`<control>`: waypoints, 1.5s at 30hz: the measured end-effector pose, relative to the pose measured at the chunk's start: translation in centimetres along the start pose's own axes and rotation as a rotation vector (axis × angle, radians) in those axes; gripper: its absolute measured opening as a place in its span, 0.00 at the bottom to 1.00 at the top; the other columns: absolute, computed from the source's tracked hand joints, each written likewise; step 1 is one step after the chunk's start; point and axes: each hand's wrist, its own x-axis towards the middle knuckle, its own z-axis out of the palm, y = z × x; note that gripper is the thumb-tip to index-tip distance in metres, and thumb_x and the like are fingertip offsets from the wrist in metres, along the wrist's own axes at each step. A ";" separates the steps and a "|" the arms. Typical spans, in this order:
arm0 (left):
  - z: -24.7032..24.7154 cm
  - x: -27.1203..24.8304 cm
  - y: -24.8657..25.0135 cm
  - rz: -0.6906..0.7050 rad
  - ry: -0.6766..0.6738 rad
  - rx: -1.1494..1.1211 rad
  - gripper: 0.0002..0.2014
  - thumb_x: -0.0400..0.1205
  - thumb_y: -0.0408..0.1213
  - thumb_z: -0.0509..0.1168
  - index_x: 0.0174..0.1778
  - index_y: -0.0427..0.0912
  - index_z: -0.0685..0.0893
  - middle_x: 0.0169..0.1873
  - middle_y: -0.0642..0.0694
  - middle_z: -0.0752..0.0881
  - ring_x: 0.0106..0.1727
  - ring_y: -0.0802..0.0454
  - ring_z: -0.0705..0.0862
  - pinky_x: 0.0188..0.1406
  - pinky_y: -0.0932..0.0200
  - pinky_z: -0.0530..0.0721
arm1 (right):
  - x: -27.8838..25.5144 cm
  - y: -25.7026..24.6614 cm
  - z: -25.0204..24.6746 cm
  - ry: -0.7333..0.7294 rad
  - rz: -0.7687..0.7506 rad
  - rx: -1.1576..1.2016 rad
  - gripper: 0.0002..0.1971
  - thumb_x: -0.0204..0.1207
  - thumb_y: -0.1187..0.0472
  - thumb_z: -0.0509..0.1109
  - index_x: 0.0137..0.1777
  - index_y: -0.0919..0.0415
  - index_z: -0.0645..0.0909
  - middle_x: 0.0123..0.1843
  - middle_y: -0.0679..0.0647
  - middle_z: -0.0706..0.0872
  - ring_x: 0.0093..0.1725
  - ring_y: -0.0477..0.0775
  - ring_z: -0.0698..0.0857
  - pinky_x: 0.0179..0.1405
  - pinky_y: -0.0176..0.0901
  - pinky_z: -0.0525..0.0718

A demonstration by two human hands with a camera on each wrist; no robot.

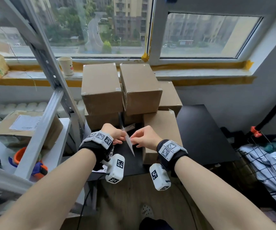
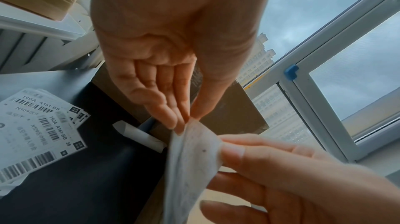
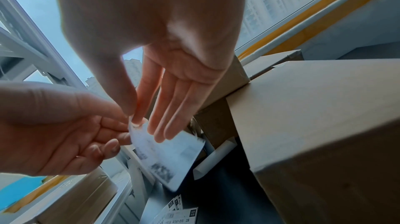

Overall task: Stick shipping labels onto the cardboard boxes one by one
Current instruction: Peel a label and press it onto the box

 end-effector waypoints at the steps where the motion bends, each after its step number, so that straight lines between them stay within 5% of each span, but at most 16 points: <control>1: 0.0 -0.3 -0.1 0.010 0.010 -0.003 0.08 0.76 0.33 0.71 0.32 0.36 0.84 0.27 0.44 0.85 0.21 0.55 0.80 0.14 0.71 0.71 | -0.2 0.1 0.1 0.003 -0.001 -0.003 0.07 0.73 0.67 0.72 0.46 0.71 0.88 0.39 0.63 0.87 0.38 0.51 0.86 0.39 0.40 0.87; 7: -0.1 -1.1 -0.9 0.154 0.079 -0.083 0.01 0.75 0.30 0.70 0.40 0.36 0.87 0.32 0.41 0.87 0.28 0.54 0.85 0.25 0.65 0.80 | -0.9 0.8 0.0 0.051 0.005 0.039 0.05 0.72 0.61 0.76 0.41 0.63 0.88 0.43 0.58 0.89 0.41 0.52 0.88 0.41 0.42 0.88; 11: 0.2 -1.4 -1.1 0.258 0.051 -0.156 0.06 0.79 0.33 0.69 0.35 0.39 0.84 0.31 0.44 0.85 0.21 0.61 0.83 0.26 0.67 0.78 | -1.3 1.1 -0.8 0.157 0.009 0.107 0.05 0.73 0.63 0.75 0.43 0.66 0.86 0.42 0.56 0.88 0.38 0.49 0.87 0.33 0.34 0.86; 15: 0.8 -1.6 -0.9 0.338 0.049 -0.251 0.04 0.79 0.34 0.69 0.43 0.36 0.86 0.30 0.45 0.84 0.16 0.67 0.79 0.22 0.72 0.79 | -1.4 2.0 -2.4 0.352 0.000 0.109 0.06 0.72 0.61 0.76 0.45 0.62 0.85 0.44 0.57 0.89 0.41 0.52 0.88 0.39 0.44 0.90; 18: 1.5 -1.6 -0.5 0.367 0.028 -0.311 0.04 0.79 0.34 0.70 0.43 0.37 0.86 0.29 0.46 0.84 0.18 0.67 0.79 0.27 0.69 0.79 | -1.4 2.7 -3.5 0.389 0.035 0.201 0.09 0.72 0.60 0.77 0.48 0.62 0.83 0.45 0.57 0.88 0.40 0.51 0.87 0.37 0.42 0.89; 24: 4.3 -0.7 0.2 0.323 -0.084 -0.358 0.03 0.78 0.36 0.70 0.41 0.41 0.85 0.33 0.45 0.87 0.27 0.59 0.82 0.32 0.66 0.83 | -1.4 4.4 -5.0 0.365 0.121 0.354 0.06 0.75 0.62 0.73 0.48 0.63 0.82 0.51 0.59 0.87 0.46 0.54 0.88 0.43 0.43 0.89; 29: 7.5 0.8 1.0 0.258 -0.082 -0.338 0.03 0.77 0.32 0.71 0.39 0.40 0.84 0.36 0.43 0.86 0.37 0.52 0.83 0.34 0.63 0.81 | -0.8 6.3 -6.7 0.448 0.178 0.374 0.06 0.74 0.65 0.74 0.49 0.65 0.82 0.50 0.58 0.87 0.44 0.52 0.88 0.35 0.33 0.86; 34: 10.3 2.9 1.9 0.208 -0.006 -0.239 0.02 0.74 0.31 0.74 0.38 0.36 0.88 0.38 0.38 0.88 0.34 0.50 0.85 0.37 0.62 0.85 | 0.7 8.4 -8.8 0.511 0.274 0.305 0.08 0.73 0.63 0.75 0.47 0.69 0.84 0.46 0.61 0.90 0.35 0.47 0.88 0.27 0.29 0.83; 39: 12.1 4.7 2.7 0.185 0.074 -0.090 0.05 0.70 0.36 0.78 0.30 0.44 0.88 0.38 0.41 0.91 0.41 0.48 0.88 0.51 0.51 0.88 | 2.9 9.9 -10.3 0.533 0.328 0.046 0.08 0.72 0.56 0.76 0.41 0.62 0.87 0.42 0.55 0.91 0.41 0.52 0.89 0.46 0.44 0.87; 45: 13.2 5.6 3.2 0.146 0.122 -0.035 0.08 0.67 0.39 0.80 0.38 0.42 0.91 0.37 0.43 0.91 0.40 0.48 0.88 0.49 0.54 0.88 | 3.7 10.2 -11.1 0.476 0.379 -0.073 0.08 0.74 0.53 0.74 0.39 0.56 0.86 0.43 0.51 0.89 0.46 0.50 0.87 0.47 0.43 0.84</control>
